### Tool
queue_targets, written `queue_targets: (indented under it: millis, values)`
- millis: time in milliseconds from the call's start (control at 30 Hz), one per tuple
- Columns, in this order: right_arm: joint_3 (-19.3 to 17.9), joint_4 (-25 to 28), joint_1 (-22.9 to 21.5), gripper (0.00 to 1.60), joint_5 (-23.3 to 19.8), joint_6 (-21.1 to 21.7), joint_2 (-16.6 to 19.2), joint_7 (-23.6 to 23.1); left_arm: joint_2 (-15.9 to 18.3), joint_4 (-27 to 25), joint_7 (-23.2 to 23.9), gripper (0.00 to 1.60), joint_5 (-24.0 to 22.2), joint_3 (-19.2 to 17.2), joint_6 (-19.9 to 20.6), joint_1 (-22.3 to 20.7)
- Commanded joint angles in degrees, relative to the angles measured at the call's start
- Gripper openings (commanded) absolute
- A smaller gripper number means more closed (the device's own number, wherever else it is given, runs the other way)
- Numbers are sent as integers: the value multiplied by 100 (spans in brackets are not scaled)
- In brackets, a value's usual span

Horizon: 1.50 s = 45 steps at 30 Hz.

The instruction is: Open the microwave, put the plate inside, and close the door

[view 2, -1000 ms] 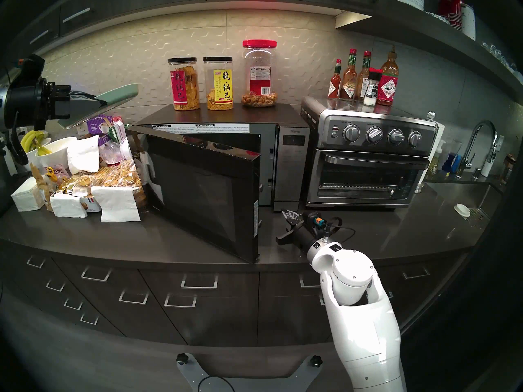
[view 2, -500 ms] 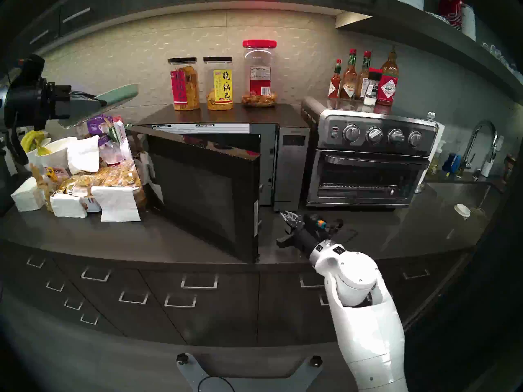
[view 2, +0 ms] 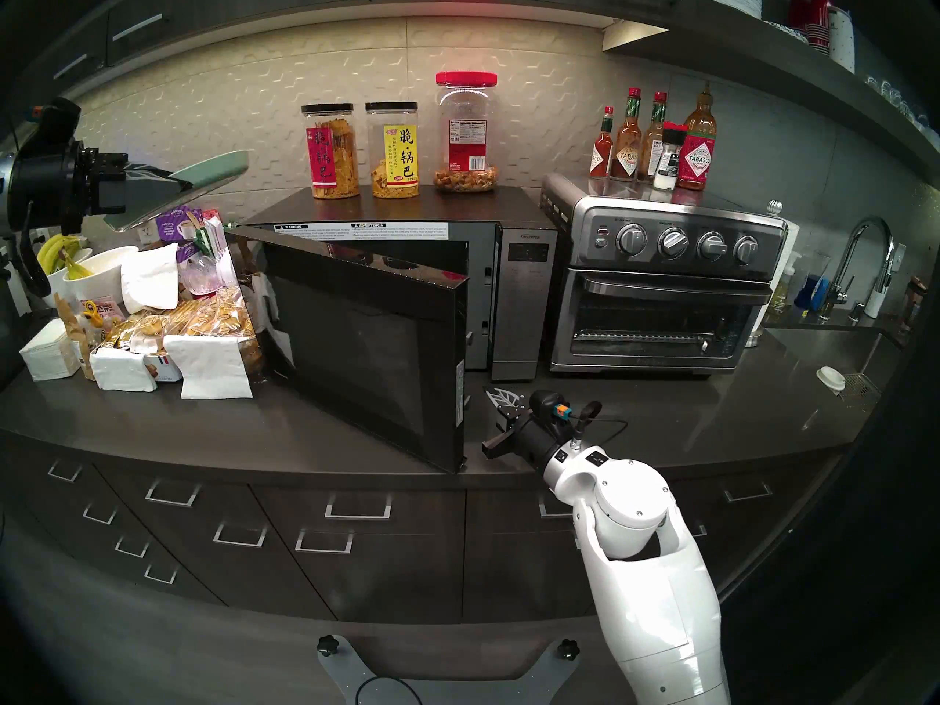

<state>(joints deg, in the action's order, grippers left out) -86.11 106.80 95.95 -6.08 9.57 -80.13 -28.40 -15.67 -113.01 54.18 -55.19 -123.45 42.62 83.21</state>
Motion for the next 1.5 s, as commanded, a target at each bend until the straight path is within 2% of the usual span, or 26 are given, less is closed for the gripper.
queue_targets:
  millis: [0, 667, 1000, 1467]
  values:
    - [60, 296, 125, 0, -24, -102, 28, -110, 0, -9, 12, 0, 8, -74, 4, -40]
    - [68, 664, 456, 0, -138, -274, 253, -623, 0, -9, 12, 0, 8, -73, 4, -40]
    - [304, 660, 544, 0, -3, -340, 178, -597, 0, -9, 12, 0, 8, -74, 4, -40]
    - [794, 1147, 1186, 0, 170, -427, 146, -656, 3, -7, 10, 0, 4, -68, 2, -43]
